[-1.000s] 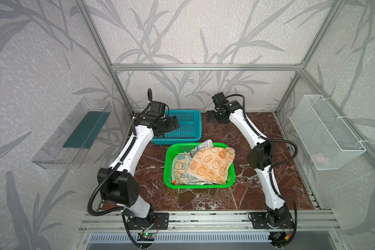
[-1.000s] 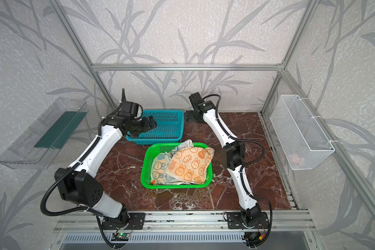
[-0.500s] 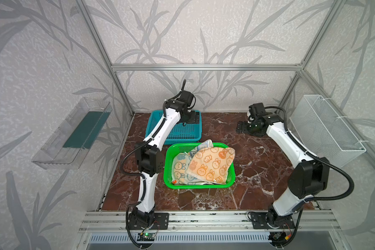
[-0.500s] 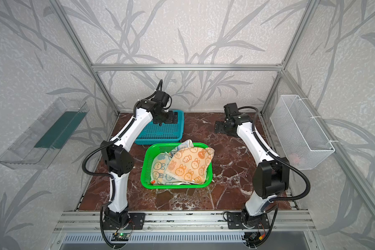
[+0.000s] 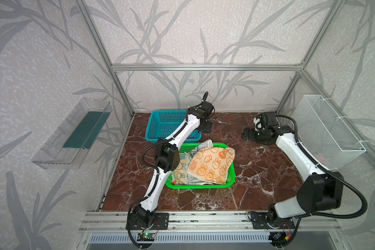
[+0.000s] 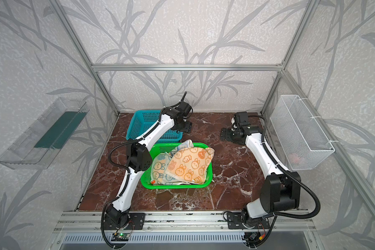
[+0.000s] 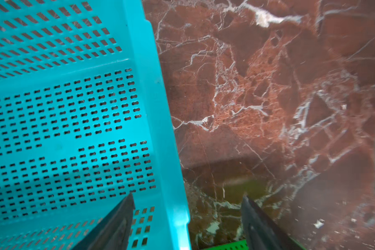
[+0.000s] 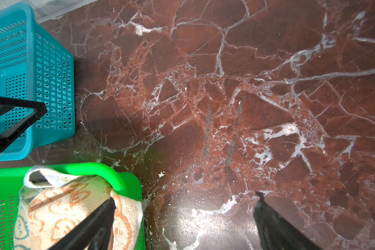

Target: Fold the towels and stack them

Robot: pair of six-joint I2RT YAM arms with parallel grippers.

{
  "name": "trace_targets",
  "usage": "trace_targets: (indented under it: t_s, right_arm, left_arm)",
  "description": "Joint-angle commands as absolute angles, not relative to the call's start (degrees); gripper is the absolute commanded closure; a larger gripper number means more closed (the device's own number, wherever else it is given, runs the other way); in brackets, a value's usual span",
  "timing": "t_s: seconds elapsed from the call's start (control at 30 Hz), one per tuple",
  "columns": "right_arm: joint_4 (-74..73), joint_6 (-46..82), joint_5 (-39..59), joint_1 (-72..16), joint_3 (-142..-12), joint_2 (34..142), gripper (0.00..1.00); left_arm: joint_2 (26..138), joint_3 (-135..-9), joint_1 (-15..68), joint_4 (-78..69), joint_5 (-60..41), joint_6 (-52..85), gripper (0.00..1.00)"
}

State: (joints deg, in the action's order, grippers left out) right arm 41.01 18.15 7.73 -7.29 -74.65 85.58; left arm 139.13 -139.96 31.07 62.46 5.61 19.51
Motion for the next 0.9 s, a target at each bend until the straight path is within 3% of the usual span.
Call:
trace_targets:
  t_s: [0.0, 0.27, 0.4, 0.87]
  right_arm:
    - [39.2, 17.9, 9.5, -7.0, -73.8, 83.3, 0.01]
    - [38.4, 18.2, 11.1, -7.0, -73.2, 83.3, 0.01]
    - [38.0, 18.5, 11.3, -7.0, -72.8, 83.5, 0.01]
    - [37.0, 20.4, 13.2, -7.1, -72.9, 85.0, 0.01]
  left_arm:
    - [141.6, -142.8, 30.5, 62.9, 8.2, 21.0, 0.32]
    - [143.6, -143.8, 30.1, 64.0, 9.9, 21.6, 0.55]
    - [143.6, -143.6, 29.5, 64.8, 9.9, 20.8, 0.71]
    - [140.1, -139.6, 24.6, 67.8, 13.8, 19.8, 0.85]
